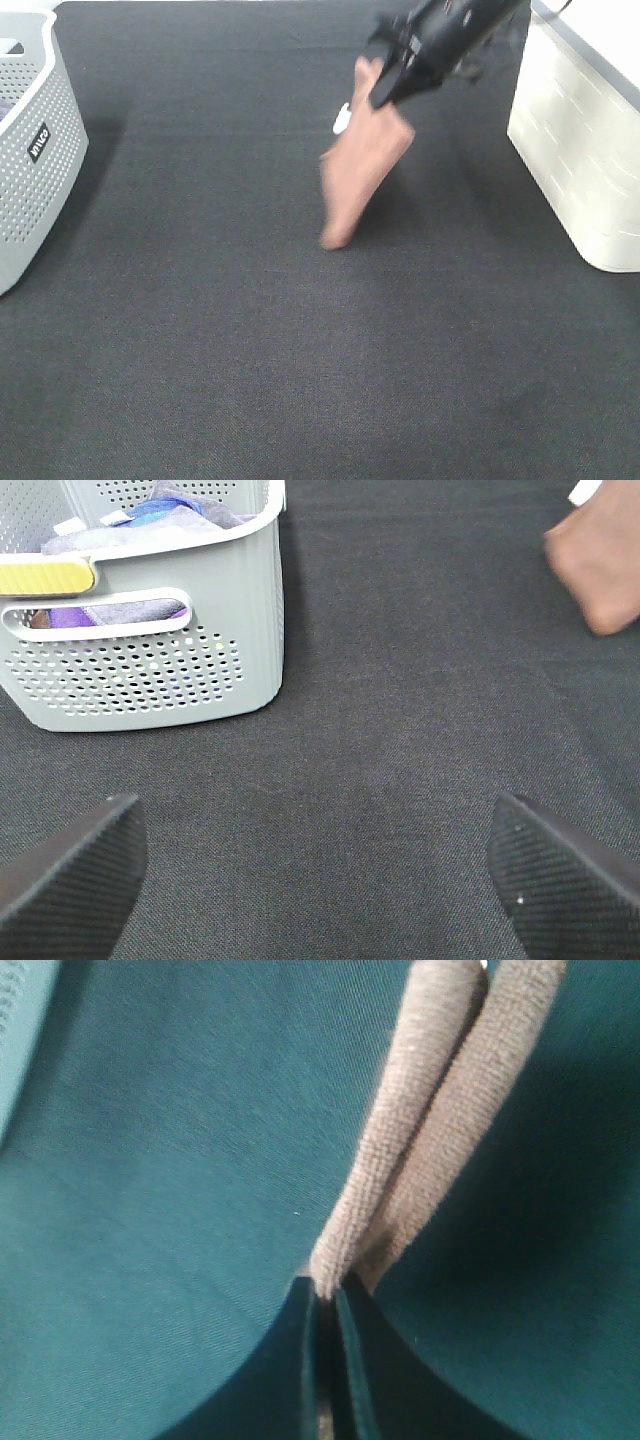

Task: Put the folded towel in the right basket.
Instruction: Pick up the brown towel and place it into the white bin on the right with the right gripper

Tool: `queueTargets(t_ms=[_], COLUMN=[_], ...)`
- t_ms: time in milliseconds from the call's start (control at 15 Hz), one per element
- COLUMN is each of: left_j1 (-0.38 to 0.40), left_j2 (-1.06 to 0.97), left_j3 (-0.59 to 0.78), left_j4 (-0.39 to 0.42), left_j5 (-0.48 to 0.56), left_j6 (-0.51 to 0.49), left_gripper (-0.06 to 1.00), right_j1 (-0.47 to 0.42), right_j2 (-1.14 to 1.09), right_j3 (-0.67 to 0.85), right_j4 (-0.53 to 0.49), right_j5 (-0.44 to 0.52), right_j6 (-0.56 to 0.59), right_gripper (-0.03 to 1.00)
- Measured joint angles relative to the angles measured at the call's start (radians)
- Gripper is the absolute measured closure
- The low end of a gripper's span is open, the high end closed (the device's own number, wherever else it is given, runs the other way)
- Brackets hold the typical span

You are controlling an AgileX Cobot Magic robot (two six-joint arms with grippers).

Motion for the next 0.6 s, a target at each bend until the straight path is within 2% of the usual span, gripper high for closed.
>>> queueTargets(t_ms=[200,467,600], left_j1=[0.0,0.0,0.0], left_j2=[0.0,0.0,0.0], left_j3=[0.0,0.0,0.0], left_j4=[0.0,0.0,0.0], left_j5=[0.0,0.0,0.0], left_j6=[0.0,0.0,0.0], left_gripper=[0.07,0.07,0.07], right_j1=[0.0,0.0,0.0], right_j2=[-0.113,-0.295,-0.366], right_j3=[0.0,0.0,0.0], right_j4=[-0.083,-0.283,-0.382], right_j5=[0.013,0.018,0.017], right_j6=[0.056,0.184,0.212], right_gripper=[0.97,0.97,0.97])
